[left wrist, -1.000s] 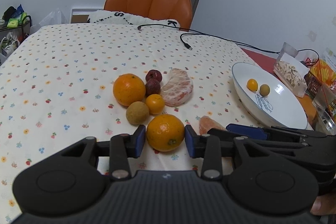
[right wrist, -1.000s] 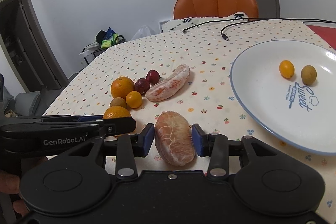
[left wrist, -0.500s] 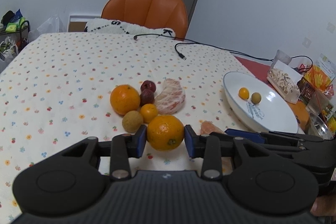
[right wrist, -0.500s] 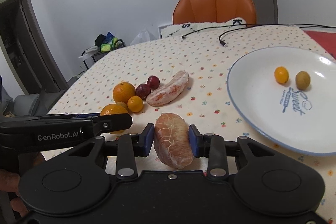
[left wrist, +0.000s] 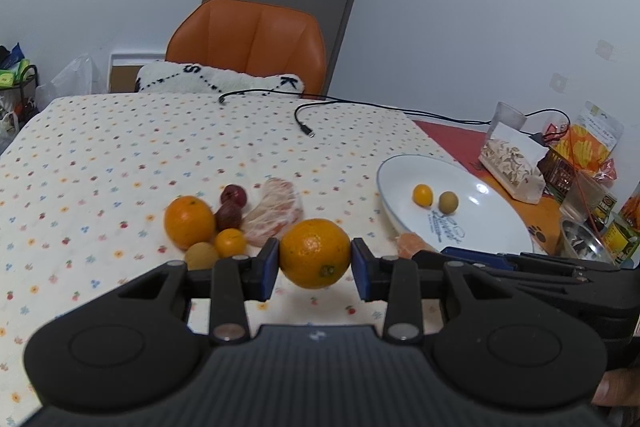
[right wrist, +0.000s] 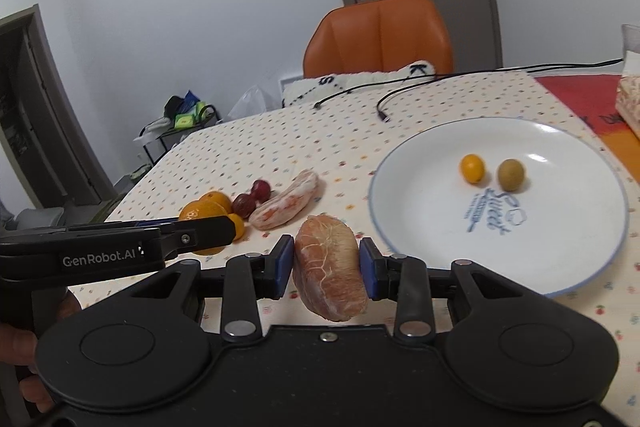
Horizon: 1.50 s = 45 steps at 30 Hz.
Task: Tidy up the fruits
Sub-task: 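Carry the large orange and pomelo piece in both grippers to the white plate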
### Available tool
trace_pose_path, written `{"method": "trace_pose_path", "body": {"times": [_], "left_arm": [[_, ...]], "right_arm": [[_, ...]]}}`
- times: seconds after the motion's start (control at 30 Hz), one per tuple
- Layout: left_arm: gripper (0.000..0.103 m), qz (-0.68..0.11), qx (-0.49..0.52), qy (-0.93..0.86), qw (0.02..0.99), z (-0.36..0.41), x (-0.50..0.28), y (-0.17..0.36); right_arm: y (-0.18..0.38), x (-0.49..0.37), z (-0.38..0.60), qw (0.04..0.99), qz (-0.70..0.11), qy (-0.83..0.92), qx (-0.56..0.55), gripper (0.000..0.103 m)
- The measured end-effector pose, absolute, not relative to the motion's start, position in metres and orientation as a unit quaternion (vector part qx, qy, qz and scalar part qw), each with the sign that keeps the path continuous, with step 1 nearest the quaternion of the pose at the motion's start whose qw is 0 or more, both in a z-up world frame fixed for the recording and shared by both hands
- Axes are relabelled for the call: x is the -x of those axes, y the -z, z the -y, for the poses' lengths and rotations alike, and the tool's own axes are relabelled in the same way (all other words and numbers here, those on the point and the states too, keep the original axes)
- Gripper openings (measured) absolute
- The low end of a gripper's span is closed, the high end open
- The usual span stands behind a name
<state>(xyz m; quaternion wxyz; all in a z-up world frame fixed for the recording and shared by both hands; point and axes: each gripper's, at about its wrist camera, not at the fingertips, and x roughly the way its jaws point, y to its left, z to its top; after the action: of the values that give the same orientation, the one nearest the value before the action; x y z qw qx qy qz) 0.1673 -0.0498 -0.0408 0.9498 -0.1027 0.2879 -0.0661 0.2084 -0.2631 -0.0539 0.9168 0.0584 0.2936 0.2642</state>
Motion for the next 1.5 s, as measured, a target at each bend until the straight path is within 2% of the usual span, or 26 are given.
{"method": "trace_pose_path", "body": {"times": [1.07, 1.5], "left_arm": [[0.036, -0.282, 0.072, 0.131, 0.948, 0.125, -0.209, 0.036], [0.036, -0.299, 0.057, 0.137, 0.943, 0.143, -0.245, 0.045]], "right_arm": [[0.057, -0.217, 0.373, 0.947, -0.27, -0.133, -0.111, 0.034], [0.063, -0.241, 0.388, 0.948, -0.267, -0.12, -0.127, 0.034]]}}
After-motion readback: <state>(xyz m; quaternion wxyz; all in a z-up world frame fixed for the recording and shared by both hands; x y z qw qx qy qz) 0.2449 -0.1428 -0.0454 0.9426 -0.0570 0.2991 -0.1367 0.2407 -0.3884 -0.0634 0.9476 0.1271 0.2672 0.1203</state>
